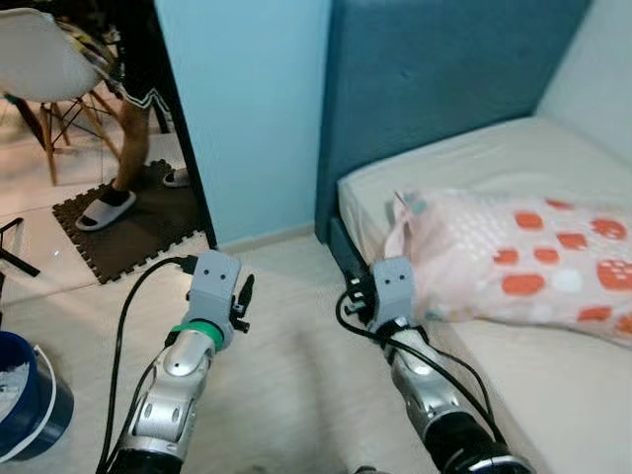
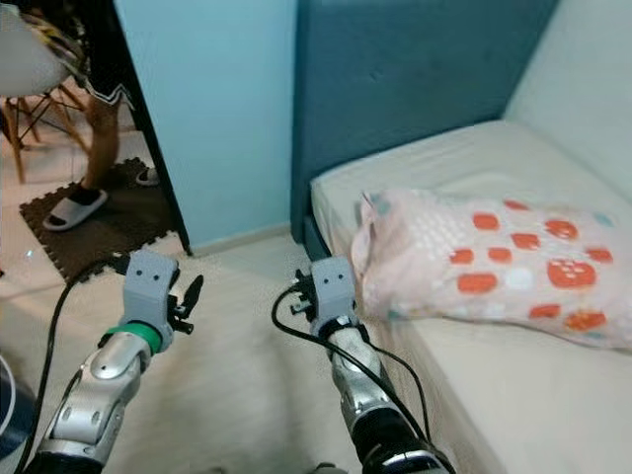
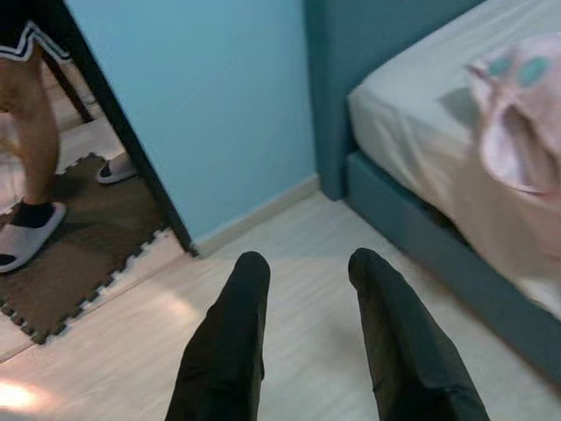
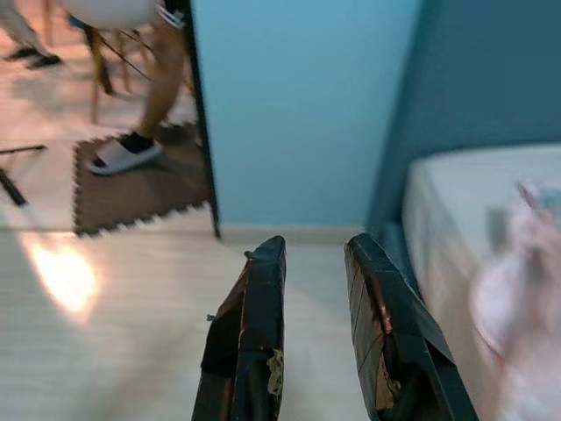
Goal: Clean up the room
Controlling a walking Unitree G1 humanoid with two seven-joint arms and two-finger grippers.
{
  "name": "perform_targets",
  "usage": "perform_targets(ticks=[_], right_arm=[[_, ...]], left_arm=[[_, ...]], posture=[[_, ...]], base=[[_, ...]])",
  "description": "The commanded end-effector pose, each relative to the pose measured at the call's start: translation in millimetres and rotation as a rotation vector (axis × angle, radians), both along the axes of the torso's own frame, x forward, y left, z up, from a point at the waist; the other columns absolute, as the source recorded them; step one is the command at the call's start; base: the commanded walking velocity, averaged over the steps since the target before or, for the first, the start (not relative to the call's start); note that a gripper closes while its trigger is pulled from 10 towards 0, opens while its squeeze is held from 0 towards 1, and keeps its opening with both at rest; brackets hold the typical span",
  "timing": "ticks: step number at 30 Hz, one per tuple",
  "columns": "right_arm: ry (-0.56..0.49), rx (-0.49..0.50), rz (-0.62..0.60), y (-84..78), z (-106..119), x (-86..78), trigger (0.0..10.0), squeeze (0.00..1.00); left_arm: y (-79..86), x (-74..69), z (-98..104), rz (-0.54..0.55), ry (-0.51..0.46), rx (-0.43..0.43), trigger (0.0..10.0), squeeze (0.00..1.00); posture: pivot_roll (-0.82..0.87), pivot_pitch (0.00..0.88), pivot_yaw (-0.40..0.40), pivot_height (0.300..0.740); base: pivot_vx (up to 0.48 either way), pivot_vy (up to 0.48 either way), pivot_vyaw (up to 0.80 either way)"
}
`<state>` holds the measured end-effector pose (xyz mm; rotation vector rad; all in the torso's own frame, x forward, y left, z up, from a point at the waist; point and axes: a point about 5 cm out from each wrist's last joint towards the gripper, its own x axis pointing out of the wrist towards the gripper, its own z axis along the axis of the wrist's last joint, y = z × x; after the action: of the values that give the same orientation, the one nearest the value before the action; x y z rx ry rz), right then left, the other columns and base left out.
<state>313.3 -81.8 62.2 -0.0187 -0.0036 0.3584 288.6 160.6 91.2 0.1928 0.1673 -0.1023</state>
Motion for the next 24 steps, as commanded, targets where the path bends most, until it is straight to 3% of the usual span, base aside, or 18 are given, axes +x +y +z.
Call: perform_targets(ticks=[1, 14, 24], right_arm=[[0.018, -0.001, 0.006, -0.7, -3.5, -1.4, 10.0, 0.0], [0.013, 0.023, 0.028, 1.3, 1.3, 2.1, 10.0, 0.0], [0.03, 0.035, -0.004, -1.3, -3.7, -1.0, 10.0, 0.0]], left_arm=[[-1.0, -1.7, -4.9, 0.004, 0.022, 0.006, 10.0, 0.0], [1.4, -0.3, -0.1, 0.036, 0.003, 0.006, 10.0, 0.0], [-1.1, 4.8, 5.0, 0.019, -0.021, 0.009, 10.0, 0.0]], posture=[[0.08, 0.025, 0.045, 0.712], [0.1, 0.056, 0.037, 0.712], [0.08, 0.03, 0.044, 0.712]], base=[[0.461, 0.0, 0.0], [0.461, 0.0, 0.0], [0.461, 0.0, 0.0]])
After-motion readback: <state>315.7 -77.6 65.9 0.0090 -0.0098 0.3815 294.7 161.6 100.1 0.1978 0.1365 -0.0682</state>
